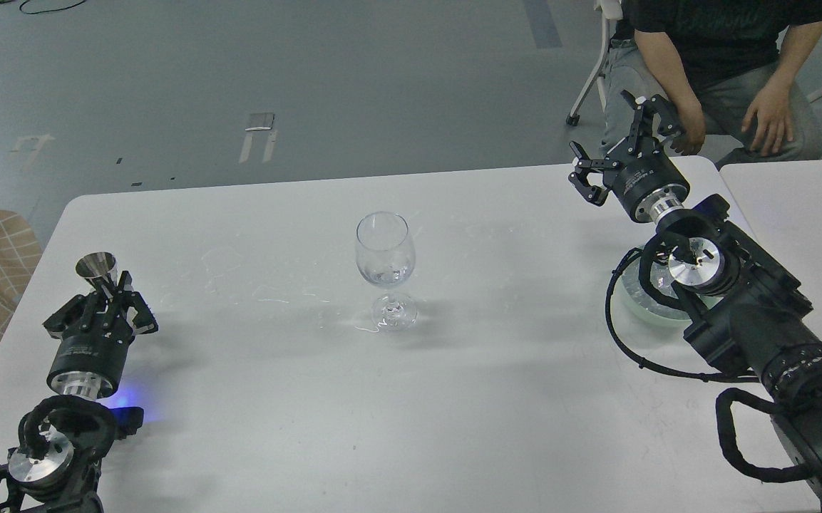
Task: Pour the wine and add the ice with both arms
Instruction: 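Lower the jigger onto the table with the left gripper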
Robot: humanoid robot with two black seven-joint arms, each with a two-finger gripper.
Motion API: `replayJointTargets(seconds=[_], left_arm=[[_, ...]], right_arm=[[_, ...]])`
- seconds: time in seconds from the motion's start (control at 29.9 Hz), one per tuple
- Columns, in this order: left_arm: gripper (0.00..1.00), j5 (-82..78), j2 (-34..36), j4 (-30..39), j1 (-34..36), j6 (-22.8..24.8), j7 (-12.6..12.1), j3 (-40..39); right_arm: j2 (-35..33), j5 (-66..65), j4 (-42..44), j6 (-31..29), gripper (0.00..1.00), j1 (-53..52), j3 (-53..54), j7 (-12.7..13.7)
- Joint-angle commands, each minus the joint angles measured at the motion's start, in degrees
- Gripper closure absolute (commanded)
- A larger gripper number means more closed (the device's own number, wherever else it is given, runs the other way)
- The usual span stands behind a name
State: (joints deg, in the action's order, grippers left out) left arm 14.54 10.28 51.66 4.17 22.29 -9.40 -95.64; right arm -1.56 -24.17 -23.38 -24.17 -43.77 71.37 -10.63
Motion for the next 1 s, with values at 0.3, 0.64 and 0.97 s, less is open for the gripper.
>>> replayJointTargets(seconds=[0.3, 0.64, 0.97], left_arm=[[1.00, 0.0, 0.3, -0.3, 0.2, -5.2, 1.7, -0.1], [1.00, 0.1, 0.2, -0.3, 0.3, -4.8, 1.7, 0.0], [1.00, 0.0, 0.2, -0.3, 0.4, -5.2, 1.6, 0.0]], right_arm=[[0.0, 0.0, 0.0, 0.0, 0.00, 0.0, 0.0, 0.0], [0.0, 0.0, 0.0, 0.0, 0.00, 0.0, 0.1, 0.0], [-0.1, 0.0, 0.0, 0.0, 0.00, 0.0, 0.1, 0.0]])
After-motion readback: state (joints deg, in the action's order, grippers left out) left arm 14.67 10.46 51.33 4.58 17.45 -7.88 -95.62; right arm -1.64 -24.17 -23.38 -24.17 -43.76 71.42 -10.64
